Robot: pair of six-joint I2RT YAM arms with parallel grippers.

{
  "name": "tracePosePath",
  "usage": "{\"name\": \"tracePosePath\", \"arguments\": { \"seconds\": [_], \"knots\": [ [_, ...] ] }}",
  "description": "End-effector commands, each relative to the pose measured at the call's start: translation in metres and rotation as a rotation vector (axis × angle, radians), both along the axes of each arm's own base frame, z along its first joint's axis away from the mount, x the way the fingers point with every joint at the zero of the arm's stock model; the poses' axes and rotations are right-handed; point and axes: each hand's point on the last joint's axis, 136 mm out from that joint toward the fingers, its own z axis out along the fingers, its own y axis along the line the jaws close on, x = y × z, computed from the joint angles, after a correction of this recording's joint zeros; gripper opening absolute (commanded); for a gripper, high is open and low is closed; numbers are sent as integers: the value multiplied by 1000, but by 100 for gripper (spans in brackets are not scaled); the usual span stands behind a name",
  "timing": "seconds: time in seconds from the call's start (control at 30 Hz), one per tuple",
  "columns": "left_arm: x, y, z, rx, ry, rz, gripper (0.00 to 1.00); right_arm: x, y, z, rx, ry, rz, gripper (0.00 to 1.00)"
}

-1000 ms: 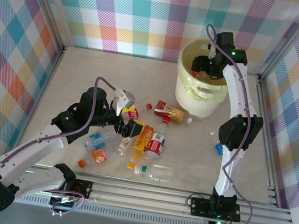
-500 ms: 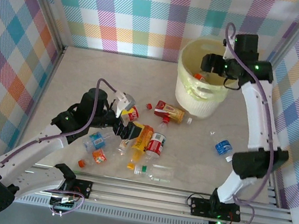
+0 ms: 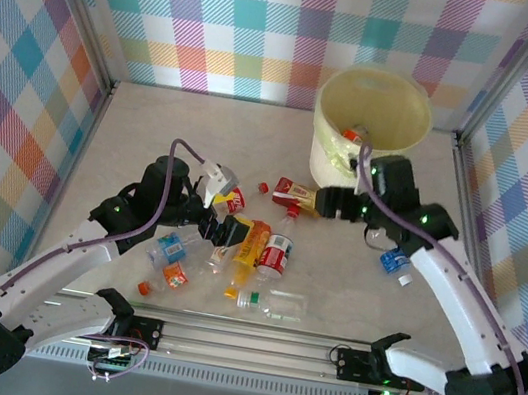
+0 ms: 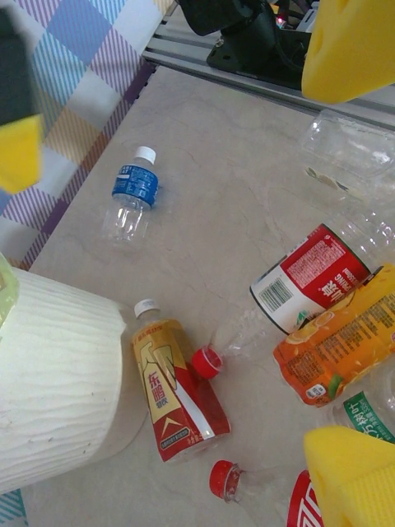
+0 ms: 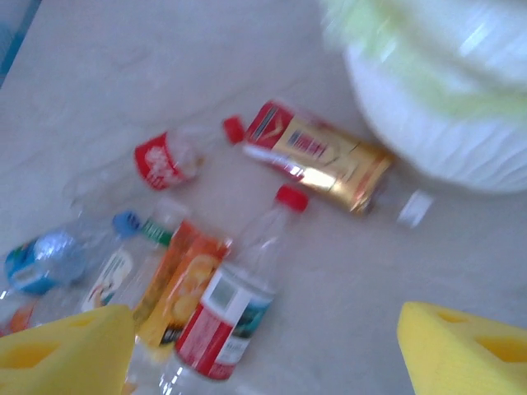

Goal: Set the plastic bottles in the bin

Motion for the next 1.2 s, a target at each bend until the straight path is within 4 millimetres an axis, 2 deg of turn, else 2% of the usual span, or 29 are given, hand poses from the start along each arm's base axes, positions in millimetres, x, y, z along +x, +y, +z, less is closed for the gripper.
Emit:
{"name": "tracePosePath", "arguments": {
  "seconds": [0.0, 0.13, 0.23, 0.43, 0.53, 0.63, 0.83, 1.17],
  "knots": [
    [-1, 3, 6, -8, -13, 12, 100, -17, 20, -9, 83, 12, 19, 83],
    [-3, 6, 9, 2, -14, 14, 100, -46, 33, -53, 59, 104, 39, 83],
    [-3, 8, 12, -10, -27, 25, 100, -65, 35, -74, 7, 137, 52, 83],
    [-7, 5, 14, -22, -18, -4, 100, -112, 44, -101, -60, 206, 211, 87],
    [-5, 8, 17, -20, -31, 13, 100, -138, 49, -112, -55, 250, 316, 95],
    [-7, 9, 22, -29, -44, 10, 100, -154, 47, -125, -74, 295, 351, 100],
    [-24, 4, 25, -33, -56, -94, 100, -168, 51, -143, -132, 313, 424, 100],
    [-38, 6, 43, -62, -114, -142, 100, -161, 65, -167, -281, 278, 514, 100]
  ]
}}
